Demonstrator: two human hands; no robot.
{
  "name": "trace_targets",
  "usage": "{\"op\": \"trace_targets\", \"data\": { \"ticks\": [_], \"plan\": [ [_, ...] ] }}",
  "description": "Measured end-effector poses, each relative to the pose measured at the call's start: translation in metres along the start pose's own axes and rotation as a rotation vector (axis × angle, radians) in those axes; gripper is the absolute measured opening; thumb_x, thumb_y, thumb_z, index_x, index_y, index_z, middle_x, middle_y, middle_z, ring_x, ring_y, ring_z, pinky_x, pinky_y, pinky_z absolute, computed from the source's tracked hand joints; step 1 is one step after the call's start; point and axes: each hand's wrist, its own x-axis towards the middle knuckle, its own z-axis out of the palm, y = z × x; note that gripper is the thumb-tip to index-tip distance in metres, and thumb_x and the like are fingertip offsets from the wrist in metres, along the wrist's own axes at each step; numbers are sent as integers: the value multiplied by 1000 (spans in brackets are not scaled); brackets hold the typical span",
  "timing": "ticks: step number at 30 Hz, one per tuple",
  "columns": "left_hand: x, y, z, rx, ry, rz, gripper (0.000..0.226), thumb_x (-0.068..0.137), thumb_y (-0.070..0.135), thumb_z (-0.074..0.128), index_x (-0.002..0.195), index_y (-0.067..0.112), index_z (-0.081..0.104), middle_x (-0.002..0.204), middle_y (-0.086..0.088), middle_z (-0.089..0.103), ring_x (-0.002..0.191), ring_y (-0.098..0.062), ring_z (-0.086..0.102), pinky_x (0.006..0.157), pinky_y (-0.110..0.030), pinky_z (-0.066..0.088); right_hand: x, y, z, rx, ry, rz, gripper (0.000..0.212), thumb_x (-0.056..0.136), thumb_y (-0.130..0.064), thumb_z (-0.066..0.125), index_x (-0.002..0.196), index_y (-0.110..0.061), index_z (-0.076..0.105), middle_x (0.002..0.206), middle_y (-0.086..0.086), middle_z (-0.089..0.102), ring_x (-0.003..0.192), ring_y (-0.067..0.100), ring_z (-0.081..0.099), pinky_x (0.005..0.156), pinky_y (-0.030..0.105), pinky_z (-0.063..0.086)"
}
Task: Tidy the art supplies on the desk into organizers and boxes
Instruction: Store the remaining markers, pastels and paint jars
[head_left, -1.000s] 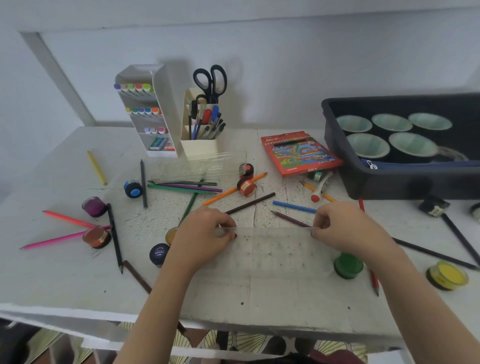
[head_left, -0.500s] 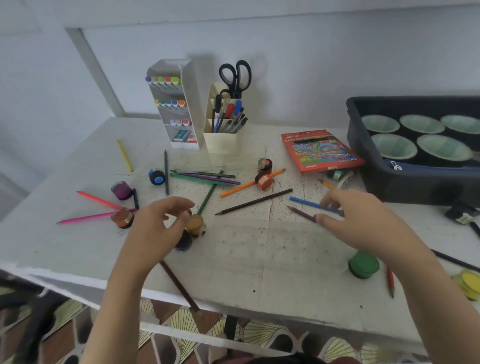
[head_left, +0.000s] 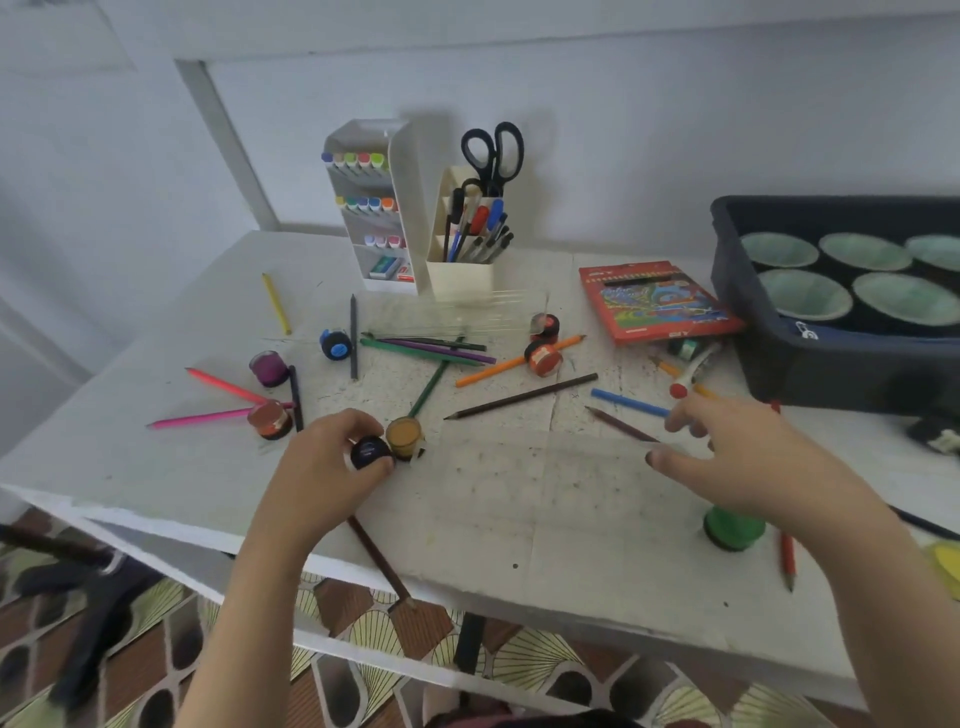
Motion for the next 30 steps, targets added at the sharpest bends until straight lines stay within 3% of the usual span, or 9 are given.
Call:
{"op": "trace_targets", "data": {
  "ticks": [3,6,10,13,17,21,26,30],
  "plan": [
    [1,5,-6,-92,75,-55,24,78,17,73,97,26,62,85,11,63,81,-1,56,66,-11,37,-10,11,-3,-13,-30,6,37,86,-37,58,121,-32,48,122,-5,49,101,11,46,91,30,44],
    [2,18,-12,-131,138,-48,16,81,19,70,95,24,65,84,10,65,80,-1,59,64,-12,38,-22,22,-5,-52,-94,9,48,82,-35,60,127,-33,41,129,-6,45,111,13,44,95,29,42],
    [-1,46,-13,-269,140,-16,6,82,25,70,86,27,66,79,14,67,73,2,62,59,-8,39,-33,29,-1,-25,-151,50,61,76,-35,69,127,-33,36,120,-8,44,105,12,45,84,24,45],
    [-2,71,-5,-434,22,-16,4,82,21,69,85,22,67,74,8,71,69,1,66,55,-6,46,-33,29,5,31,-149,86,52,75,-31,73,114,-32,38,107,-9,44,94,11,51,65,18,44],
    [-4,99,14,-747,-204,-131,11,83,11,68,90,4,62,80,-5,74,72,-14,71,60,-13,52,-29,33,9,38,-158,114,31,81,-28,68,103,-31,46,105,-7,51,89,8,51,70,19,47],
    [-5,117,28,-1001,-413,-198,19,86,5,61,103,-3,58,89,-12,72,76,-19,71,65,-19,55,-31,39,1,15,-94,133,22,82,-30,64,87,-30,42,85,-12,45,74,2,43,55,17,34],
    [-4,130,40,-961,-516,-186,14,87,3,60,98,3,67,94,-11,71,86,-20,70,73,-24,57,-31,48,-9,102,62,126,25,77,-30,66,85,-28,42,85,-9,49,73,3,44,54,22,35],
    [-11,139,54,-825,-523,-150,12,83,5,66,94,12,66,89,-6,71,79,-13,70,70,-20,56,-28,43,-9,252,115,0,21,80,-32,62,96,-41,53,93,-10,52,77,1,45,58,18,33]
  ]
}}
